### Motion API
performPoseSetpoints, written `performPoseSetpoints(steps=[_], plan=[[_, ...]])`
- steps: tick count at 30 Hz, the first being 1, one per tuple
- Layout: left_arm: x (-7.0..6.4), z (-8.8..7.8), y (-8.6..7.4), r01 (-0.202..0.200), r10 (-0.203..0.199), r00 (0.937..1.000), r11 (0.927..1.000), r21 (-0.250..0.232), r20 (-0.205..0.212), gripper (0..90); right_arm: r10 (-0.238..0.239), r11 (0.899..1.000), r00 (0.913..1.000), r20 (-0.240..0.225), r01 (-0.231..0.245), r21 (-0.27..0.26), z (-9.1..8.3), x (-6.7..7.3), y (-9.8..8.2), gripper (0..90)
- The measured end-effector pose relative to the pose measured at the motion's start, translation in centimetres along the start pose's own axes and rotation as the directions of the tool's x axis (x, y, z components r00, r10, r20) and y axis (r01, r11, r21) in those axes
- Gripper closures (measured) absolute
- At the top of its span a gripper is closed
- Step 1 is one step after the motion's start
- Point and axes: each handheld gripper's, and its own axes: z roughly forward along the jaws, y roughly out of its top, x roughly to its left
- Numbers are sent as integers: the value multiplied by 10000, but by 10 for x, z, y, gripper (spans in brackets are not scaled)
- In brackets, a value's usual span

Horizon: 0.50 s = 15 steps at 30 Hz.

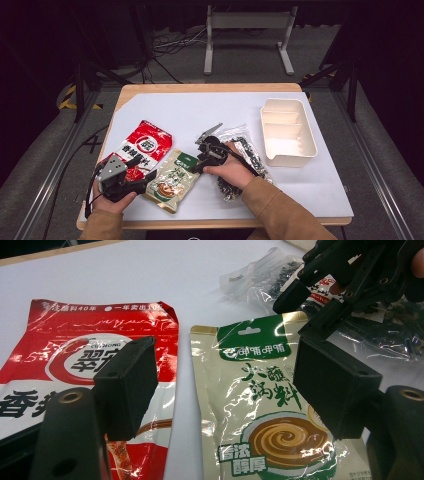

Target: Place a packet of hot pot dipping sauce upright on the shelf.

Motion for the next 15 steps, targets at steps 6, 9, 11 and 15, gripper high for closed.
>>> performPoseSetpoints(steps=[6,9,11,15], plan=[[0,0,0,-7,7,10000,10000,4,-5,263,340,9993,9986,-394,-335,152,3,-1,0,406],[0,0,0,-10,10,10000,10000,-6,-7,263,474,9989,9974,-539,-473,20,0,0,0,443],[0,0,0,-14,14,10000,10000,-3,-1,263,477,9988,9970,-615,-481,-41,-1,0,1,455],[0,0,0,-58,58,10000,10000,-5,-1,263,467,9985,9952,-863,-490,-246,-4,5,2,481]])
